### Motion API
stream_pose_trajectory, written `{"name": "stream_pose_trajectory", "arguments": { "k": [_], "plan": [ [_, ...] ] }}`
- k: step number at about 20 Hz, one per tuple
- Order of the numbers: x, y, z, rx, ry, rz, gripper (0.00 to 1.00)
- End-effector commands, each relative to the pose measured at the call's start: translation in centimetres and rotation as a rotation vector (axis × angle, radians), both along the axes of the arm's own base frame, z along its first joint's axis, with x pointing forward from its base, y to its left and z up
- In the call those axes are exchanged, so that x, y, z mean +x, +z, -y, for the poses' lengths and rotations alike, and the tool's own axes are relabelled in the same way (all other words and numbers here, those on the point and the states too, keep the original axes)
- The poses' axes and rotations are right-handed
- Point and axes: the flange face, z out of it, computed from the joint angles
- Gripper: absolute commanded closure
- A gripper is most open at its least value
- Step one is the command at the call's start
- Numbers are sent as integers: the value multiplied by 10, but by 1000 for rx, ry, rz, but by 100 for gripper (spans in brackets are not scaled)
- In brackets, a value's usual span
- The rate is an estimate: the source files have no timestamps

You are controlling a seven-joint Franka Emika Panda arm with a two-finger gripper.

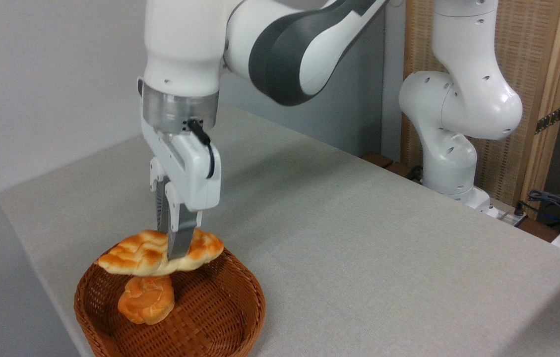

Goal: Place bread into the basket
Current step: 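Lift the braided loaf and carry it over the wicker basket, then lower the loaf into the basket beside the bun and open the gripper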

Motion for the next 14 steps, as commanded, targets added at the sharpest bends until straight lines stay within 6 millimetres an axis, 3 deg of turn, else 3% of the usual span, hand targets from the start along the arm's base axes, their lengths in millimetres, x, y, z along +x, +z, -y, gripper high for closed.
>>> {"name": "stream_pose_trajectory", "arguments": {
  "k": [1,3,5,7,14],
  "plan": [
    [13,-16,6,127,-75,5,56],
    [14,-19,5,163,-89,2,27],
    [14,-20,3,211,-104,0,11],
    [14,-19,-1,219,-100,1,1],
    [14,-17,-3,219,-94,3,0]
  ]
}}
